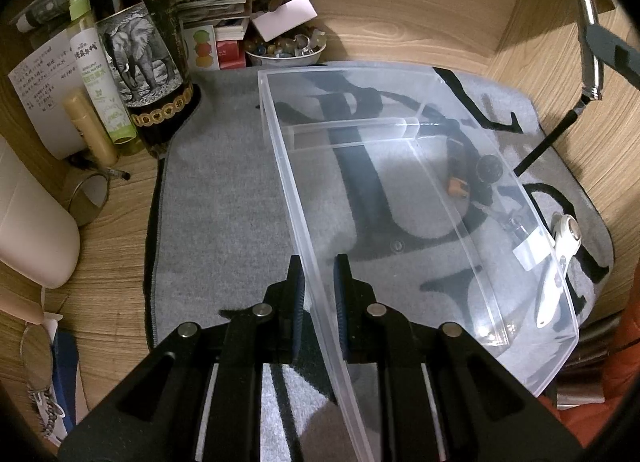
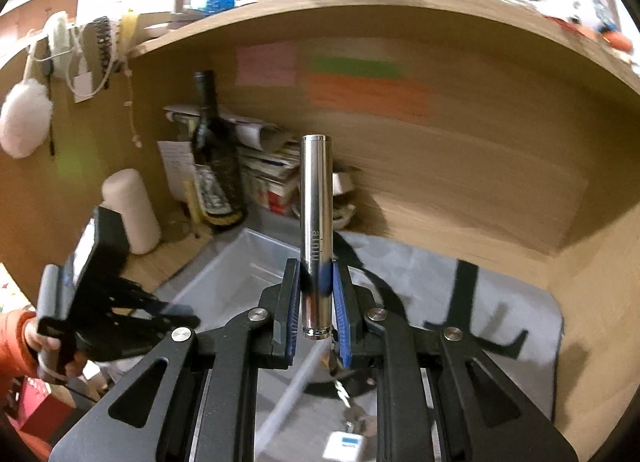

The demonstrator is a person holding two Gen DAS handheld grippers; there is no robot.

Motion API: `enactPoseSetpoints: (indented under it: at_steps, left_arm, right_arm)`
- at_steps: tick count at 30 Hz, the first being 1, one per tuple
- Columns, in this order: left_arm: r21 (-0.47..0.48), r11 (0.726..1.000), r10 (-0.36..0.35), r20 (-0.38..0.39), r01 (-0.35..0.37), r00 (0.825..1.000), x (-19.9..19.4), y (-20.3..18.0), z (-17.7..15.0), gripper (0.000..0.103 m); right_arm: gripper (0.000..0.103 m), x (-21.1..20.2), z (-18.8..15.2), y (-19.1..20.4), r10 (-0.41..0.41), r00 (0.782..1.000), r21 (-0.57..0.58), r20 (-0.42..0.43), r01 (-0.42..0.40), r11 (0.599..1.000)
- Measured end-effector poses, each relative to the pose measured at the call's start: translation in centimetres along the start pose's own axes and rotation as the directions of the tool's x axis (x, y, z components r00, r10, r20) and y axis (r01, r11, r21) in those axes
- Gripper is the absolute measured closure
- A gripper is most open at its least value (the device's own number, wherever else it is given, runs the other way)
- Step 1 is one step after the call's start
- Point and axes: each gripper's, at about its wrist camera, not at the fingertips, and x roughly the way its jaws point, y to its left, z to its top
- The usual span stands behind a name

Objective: Organize rigid objects
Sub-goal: 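Carry the silver cylinder into the clear box and release it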

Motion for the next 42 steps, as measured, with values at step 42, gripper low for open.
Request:
enactPoseSetpoints:
  at_steps: [42]
  left_arm:
    - [0.009, 1.000, -0.006, 0.013, 0.006, 1.000, 0.0, 0.0, -0.4, 0.088]
  right_arm:
    - [0.088, 11.0, -4.4, 4.8, 0.145, 0.915, -0.048, -0.376, -0.175, 0.983]
